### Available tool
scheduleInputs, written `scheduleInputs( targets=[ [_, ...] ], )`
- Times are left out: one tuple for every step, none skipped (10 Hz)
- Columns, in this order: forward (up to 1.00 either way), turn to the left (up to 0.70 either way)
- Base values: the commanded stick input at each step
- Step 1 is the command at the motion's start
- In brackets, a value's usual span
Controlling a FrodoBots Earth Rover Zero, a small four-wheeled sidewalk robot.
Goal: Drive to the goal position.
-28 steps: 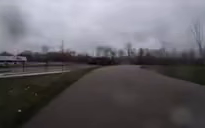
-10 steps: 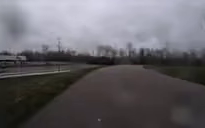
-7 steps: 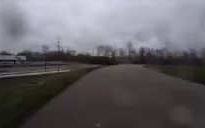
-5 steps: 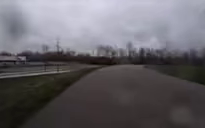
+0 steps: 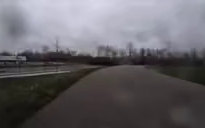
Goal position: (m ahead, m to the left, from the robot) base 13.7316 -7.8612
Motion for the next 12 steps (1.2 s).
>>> scheduleInputs(
  targets=[
    [0.7,0.0],
    [0.7,0.0],
    [0.7,0.0],
    [0.7,0.0],
    [0.7,0.0],
    [0.7,0.0],
    [0.7,0.0],
    [0.7,0.0],
    [0.7,0.0],
    [0.7,0.0],
    [0.7,0.0],
    [0.7,0.0]
  ],
)
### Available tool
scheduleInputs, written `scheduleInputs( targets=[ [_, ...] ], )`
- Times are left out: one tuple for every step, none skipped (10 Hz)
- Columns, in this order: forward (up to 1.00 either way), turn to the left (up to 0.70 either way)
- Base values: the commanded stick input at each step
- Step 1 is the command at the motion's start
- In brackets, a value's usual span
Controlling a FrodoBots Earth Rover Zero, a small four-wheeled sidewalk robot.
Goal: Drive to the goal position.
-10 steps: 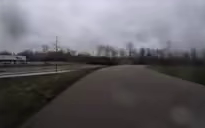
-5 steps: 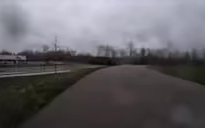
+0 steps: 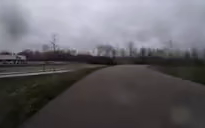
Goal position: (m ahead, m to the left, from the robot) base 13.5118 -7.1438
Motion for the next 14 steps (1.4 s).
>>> scheduleInputs(
  targets=[
    [0.7,0.0],
    [0.7,-0.11],
    [0.7,-0.33],
    [0.7,-0.35],
    [0.7,-0.35],
    [0.7,-0.35],
    [0.7,-0.35],
    [0.7,-0.35],
    [0.7,-0.34],
    [0.7,-0.07],
    [0.7,0.0],
    [0.7,0.0],
    [0.7,0.0],
    [0.7,0.0]
  ],
)
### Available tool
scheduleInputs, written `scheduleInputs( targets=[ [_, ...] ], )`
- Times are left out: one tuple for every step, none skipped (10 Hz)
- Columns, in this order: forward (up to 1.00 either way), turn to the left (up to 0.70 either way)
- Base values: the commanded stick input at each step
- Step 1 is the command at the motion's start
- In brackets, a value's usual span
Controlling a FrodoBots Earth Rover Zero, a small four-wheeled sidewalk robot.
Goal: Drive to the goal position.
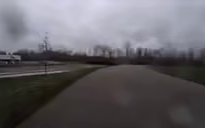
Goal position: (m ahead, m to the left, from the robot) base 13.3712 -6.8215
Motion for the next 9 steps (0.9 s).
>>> scheduleInputs(
  targets=[
    [0.7,0.0],
    [0.7,0.0],
    [0.7,0.0],
    [0.7,0.0],
    [0.7,0.0],
    [0.7,0.0],
    [0.7,0.0],
    [0.7,0.0],
    [0.7,0.0]
  ],
)
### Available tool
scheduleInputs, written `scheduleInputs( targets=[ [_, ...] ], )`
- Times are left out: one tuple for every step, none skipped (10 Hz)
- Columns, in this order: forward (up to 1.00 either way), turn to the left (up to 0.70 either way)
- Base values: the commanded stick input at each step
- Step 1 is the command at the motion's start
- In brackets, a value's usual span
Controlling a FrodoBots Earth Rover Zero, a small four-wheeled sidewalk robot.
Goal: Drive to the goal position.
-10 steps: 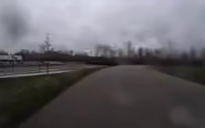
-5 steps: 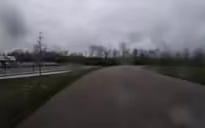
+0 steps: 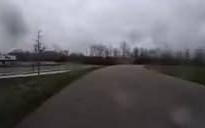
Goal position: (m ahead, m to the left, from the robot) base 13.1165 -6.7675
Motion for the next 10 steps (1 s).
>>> scheduleInputs(
  targets=[
    [0.7,0.0],
    [0.7,0.0],
    [0.7,0.0],
    [0.7,0.0],
    [0.7,0.0],
    [0.7,0.0],
    [0.7,0.0],
    [0.7,0.0],
    [0.7,-0.01],
    [0.7,-0.32]
  ],
)
